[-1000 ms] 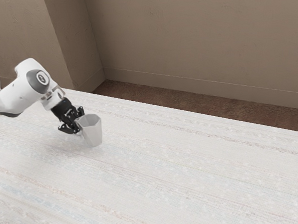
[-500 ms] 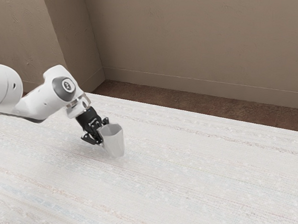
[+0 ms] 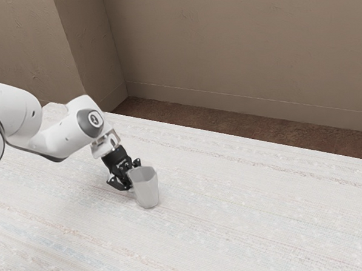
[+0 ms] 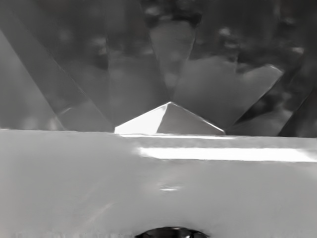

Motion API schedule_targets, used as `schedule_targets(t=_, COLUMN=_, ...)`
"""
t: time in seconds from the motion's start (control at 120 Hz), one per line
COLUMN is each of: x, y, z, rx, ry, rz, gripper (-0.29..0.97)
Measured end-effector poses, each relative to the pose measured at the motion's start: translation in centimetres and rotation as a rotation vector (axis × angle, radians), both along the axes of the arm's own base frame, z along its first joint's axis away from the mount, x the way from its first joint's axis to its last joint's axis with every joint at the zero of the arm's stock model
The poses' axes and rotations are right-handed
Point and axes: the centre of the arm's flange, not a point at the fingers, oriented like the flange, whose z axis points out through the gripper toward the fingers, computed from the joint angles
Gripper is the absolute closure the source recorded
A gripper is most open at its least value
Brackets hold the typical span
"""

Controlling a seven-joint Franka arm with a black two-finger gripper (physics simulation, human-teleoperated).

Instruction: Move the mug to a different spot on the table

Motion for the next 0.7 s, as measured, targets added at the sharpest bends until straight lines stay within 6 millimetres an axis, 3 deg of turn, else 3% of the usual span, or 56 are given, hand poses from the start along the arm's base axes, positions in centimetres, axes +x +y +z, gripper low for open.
schedule_targets(t=0.1, x=0.0, y=0.0, z=-0.1, rx=0.003, ry=0.002, rz=-0.003, gripper=0.63)
schedule_targets(t=0.283, x=-0.1, y=0.0, z=-0.4, rx=0.003, ry=0.015, rz=-0.004, gripper=0.29)
schedule_targets(t=0.467, x=0.1, y=0.2, z=0.3, rx=0.006, ry=0.005, rz=0.001, gripper=0.12)
schedule_targets(t=0.567, x=0.3, y=1.2, z=2.4, rx=0.018, ry=-0.026, rz=0.015, gripper=0.08)
schedule_targets(t=0.7, x=0.4, y=2.9, z=7.2, rx=0.047, ry=-0.094, rz=0.033, gripper=0.04)
